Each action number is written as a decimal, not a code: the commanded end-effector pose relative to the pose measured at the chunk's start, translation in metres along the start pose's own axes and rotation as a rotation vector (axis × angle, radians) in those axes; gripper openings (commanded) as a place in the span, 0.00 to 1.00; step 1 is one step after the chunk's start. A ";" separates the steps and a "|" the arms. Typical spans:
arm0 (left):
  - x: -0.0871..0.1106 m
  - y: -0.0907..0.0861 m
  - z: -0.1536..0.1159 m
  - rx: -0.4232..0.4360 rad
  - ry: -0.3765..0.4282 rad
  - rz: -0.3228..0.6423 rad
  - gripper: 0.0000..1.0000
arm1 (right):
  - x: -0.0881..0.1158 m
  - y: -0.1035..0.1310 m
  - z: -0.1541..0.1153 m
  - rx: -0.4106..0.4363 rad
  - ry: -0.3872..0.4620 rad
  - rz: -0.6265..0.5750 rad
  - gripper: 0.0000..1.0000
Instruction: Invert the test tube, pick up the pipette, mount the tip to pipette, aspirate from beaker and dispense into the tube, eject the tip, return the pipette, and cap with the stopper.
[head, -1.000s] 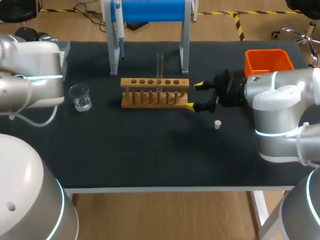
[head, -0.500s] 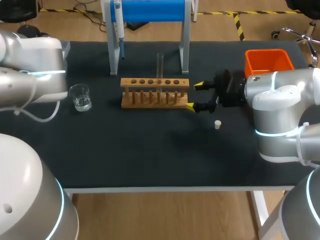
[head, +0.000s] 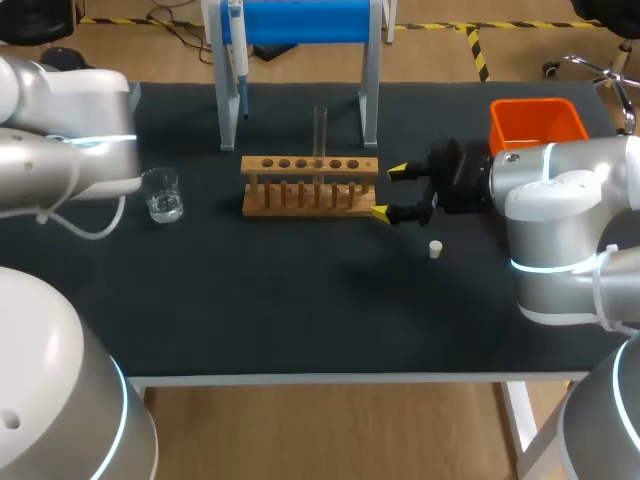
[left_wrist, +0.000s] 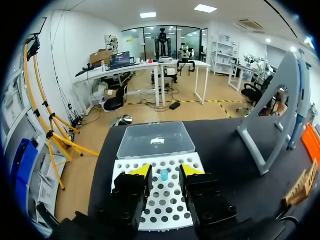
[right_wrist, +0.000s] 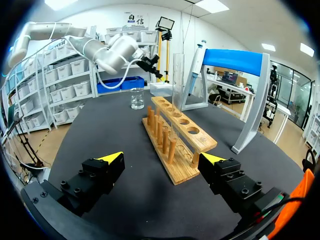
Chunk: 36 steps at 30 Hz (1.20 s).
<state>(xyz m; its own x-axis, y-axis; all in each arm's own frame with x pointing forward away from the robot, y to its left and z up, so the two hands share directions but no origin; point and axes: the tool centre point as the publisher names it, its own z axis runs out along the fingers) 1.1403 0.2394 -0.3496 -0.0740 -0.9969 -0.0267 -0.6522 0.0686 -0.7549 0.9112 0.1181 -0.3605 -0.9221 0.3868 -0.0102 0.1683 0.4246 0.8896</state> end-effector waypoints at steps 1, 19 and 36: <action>0.000 0.000 0.004 -0.006 -0.003 -0.003 0.32 | 0.000 -0.001 -0.001 -0.002 -0.001 -0.001 1.00; -0.001 0.005 0.009 -0.018 -0.005 -0.012 0.19 | 0.000 -0.001 -0.001 -0.002 -0.001 -0.001 1.00; -0.001 0.005 0.015 -0.031 -0.012 -0.009 0.18 | 0.000 -0.001 -0.001 -0.002 -0.001 -0.001 1.00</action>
<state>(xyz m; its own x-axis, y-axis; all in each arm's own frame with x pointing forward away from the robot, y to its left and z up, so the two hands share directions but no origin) 1.1440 0.2402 -0.3613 -0.0599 -0.9979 -0.0267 -0.6709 0.0600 -0.7391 0.9112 0.1181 -0.3605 -0.9221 0.3868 -0.0102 0.1683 0.4246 0.8896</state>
